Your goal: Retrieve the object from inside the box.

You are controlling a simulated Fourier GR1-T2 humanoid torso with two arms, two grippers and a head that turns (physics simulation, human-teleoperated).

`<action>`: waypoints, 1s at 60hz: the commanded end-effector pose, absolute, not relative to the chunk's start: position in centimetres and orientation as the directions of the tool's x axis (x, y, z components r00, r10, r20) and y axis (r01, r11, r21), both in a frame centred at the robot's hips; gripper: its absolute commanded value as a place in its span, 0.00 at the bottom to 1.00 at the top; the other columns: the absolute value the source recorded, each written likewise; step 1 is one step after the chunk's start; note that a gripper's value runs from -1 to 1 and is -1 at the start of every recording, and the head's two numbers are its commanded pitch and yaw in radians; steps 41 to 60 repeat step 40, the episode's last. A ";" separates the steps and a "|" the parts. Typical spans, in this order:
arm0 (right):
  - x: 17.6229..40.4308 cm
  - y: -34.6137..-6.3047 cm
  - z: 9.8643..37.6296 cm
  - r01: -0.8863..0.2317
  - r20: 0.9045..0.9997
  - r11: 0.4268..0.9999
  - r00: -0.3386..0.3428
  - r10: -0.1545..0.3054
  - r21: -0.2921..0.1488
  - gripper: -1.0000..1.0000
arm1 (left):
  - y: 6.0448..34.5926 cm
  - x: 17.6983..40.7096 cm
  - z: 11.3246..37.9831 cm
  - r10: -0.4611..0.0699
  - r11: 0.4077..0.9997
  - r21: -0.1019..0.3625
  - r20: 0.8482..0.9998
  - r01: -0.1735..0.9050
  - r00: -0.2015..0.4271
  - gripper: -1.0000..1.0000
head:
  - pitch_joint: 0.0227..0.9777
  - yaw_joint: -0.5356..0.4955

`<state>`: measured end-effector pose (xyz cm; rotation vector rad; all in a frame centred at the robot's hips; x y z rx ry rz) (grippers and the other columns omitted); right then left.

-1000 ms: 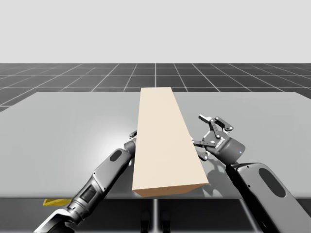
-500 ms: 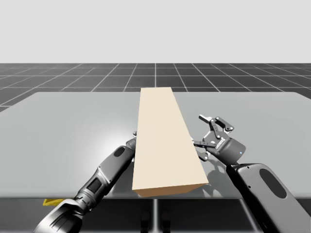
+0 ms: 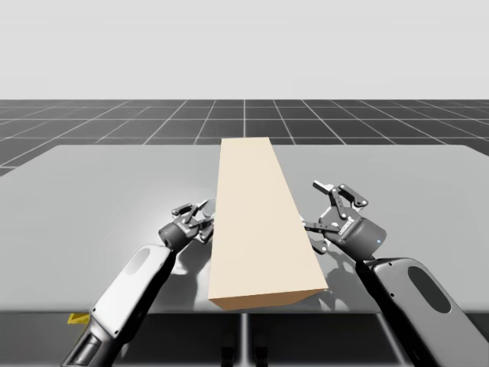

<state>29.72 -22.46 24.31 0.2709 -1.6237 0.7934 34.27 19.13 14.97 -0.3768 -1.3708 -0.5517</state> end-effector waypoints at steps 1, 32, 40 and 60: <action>28.7 -18.5 23.4 -0.678 0.957 0.675 -0.225 0.184 -0.290 0.00 | 21.2 32.1 17.1 -0.179 0.779 0.097 0.981 0.619 0.072 1.00 | 0.20 0.49; 28.8 -19.0 23.5 -0.671 0.957 0.684 -0.227 0.179 -0.287 0.00 | 24.5 28.9 38.0 -0.179 0.849 0.233 0.971 0.474 -0.158 1.00 | 0.21 0.47; 28.8 -18.9 23.5 -0.671 0.957 0.684 -0.227 0.180 -0.287 0.00 | 24.4 29.2 43.1 -0.180 0.857 0.269 0.956 0.440 -0.234 1.00 | 0.22 0.47; 28.8 -18.9 23.5 -0.671 0.957 0.684 -0.227 0.180 -0.287 0.00 | 24.4 29.2 43.1 -0.180 0.857 0.269 0.956 0.440 -0.234 1.00 | 0.22 0.47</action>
